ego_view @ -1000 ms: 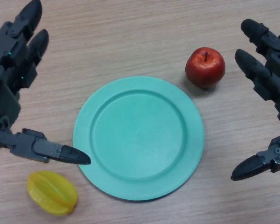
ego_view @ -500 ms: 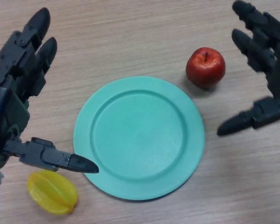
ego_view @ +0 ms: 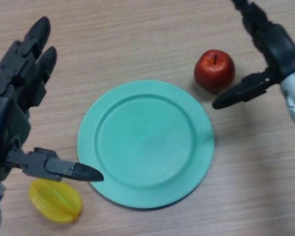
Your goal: Pick up the red apple and place it on the plate
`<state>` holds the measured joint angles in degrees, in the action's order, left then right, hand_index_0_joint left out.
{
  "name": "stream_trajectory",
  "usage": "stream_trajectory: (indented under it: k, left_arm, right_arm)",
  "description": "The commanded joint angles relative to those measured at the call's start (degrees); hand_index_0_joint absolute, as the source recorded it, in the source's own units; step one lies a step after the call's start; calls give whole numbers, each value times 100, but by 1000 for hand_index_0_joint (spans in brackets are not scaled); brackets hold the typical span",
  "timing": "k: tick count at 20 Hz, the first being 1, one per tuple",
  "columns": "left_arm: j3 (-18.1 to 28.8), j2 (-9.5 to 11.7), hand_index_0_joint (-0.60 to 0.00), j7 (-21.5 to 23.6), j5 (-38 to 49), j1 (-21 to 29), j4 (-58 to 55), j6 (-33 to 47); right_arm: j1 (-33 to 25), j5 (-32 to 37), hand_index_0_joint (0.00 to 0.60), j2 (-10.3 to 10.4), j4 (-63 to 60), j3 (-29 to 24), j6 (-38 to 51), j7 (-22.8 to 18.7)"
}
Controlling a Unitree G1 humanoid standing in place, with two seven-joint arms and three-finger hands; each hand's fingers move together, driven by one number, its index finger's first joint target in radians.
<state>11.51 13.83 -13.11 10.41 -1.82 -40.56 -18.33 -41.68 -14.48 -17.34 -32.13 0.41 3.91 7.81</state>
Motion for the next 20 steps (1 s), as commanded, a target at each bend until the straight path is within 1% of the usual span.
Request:
stream_trajectory:
  k: [1,2,4,5,6,7,10,12,14,15,16,17,18,19,20]
  left_arm:
    - [441,96,0,156,177,6,-197,1093]
    - [460,89,0,167,187,-8,-182,1129]
    - [484,82,0,184,202,-19,-162,1168]
    - [504,80,0,198,204,-32,-141,1205]
    - [529,81,0,208,217,-47,-122,1236]
    - [623,95,0,214,281,-97,-76,1290]
    - [717,97,0,235,321,-113,-16,1350]
    - [733,114,0,263,289,-104,13,1342]
    - [725,129,0,273,274,-94,14,1322]
    - [726,155,0,271,259,-62,13,1312]
    - [737,165,0,266,272,-54,1,1302]
    - [747,199,0,236,294,-39,-40,1257]
    - [752,207,0,228,309,-29,-59,1227]
    - [768,213,0,208,351,-13,-88,1189]
    - [772,209,0,207,355,-5,-92,1197]
  right_arm:
    - [-884,-341,0,69,-681,1,1178,-643]
    - [-997,-458,0,118,-976,28,1271,-777]
    - [-1129,-576,200,187,-1335,47,1362,-965]
    - [-1256,-681,350,252,-1687,56,1409,-1178]
    - [-1376,-760,450,313,-2004,49,1433,-1384]
    - [-1632,-763,599,476,-2673,-97,1503,-1952]
    - [-1661,-659,600,459,-2787,-109,1551,-2041]
    - [-1567,-506,600,475,-2603,-125,1567,-1905]
    - [-1364,-404,600,507,-2053,-74,1450,-1701]
    - [-1138,-320,600,553,-1435,-16,1286,-1449]
    - [-1008,-281,600,583,-1105,18,1184,-1335]
    - [-667,-2,600,622,-326,229,871,-1110]
    - [-470,80,600,630,70,344,676,-1031]
    - [-49,450,600,640,911,664,163,-867]
    - [117,602,600,642,1253,801,-66,-854]
